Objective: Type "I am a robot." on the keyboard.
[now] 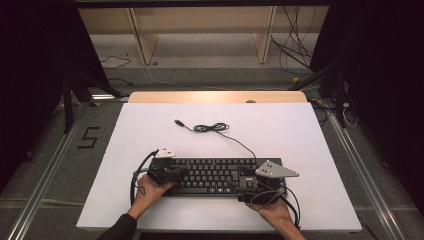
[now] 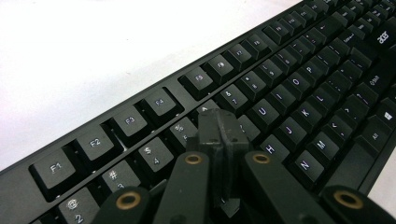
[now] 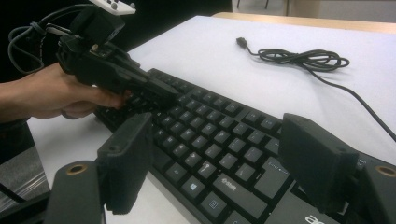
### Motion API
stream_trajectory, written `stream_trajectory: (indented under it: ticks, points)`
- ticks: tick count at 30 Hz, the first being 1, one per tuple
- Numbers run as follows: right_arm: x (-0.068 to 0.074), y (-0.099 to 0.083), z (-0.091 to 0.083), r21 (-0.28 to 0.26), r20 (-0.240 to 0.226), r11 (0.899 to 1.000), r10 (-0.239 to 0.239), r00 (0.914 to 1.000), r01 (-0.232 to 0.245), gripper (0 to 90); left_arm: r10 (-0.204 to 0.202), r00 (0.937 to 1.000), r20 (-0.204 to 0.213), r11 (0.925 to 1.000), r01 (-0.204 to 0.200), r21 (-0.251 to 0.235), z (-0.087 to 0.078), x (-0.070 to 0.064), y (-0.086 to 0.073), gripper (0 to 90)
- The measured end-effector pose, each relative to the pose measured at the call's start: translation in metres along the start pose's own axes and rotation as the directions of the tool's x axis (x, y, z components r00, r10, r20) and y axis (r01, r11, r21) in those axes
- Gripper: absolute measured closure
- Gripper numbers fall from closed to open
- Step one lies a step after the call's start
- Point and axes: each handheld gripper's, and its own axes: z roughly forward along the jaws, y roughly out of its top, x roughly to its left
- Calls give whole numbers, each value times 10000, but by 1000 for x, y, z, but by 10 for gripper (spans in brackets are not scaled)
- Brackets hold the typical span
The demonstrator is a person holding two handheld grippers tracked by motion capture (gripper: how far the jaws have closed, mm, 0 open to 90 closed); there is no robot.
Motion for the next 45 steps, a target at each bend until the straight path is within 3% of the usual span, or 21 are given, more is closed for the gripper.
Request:
stream_trajectory:
  ticks: [8,15,21,30,37,45]
  points:
    - [0,0,1,22,28,10000,-14,10000,13,277,97,9999,-79,9999,-98,-67,-2,-2,0,890]
    - [-1,0,1,-19,27,10000,29,10000,-29,277,125,9998,140,9963,-112,-854,-19,-7,5,838]
    - [0,0,1,24,41,10000,17,10000,-17,277,-149,9991,409,9901,204,-1385,-35,-4,4,758]
    - [1,1,5,125,-6,9999,59,10000,-59,276,-660,9942,850,9765,819,-1996,-51,0,-5,580]
    - [2,2,9,201,-107,9998,-4,9999,6,277,-846,9926,873,9651,1034,-2407,-60,1,-13,413]
    - [3,5,16,336,-243,9994,-60,9997,68,277,-999,9911,884,9497,1214,-2886,-72,2,-24,350]
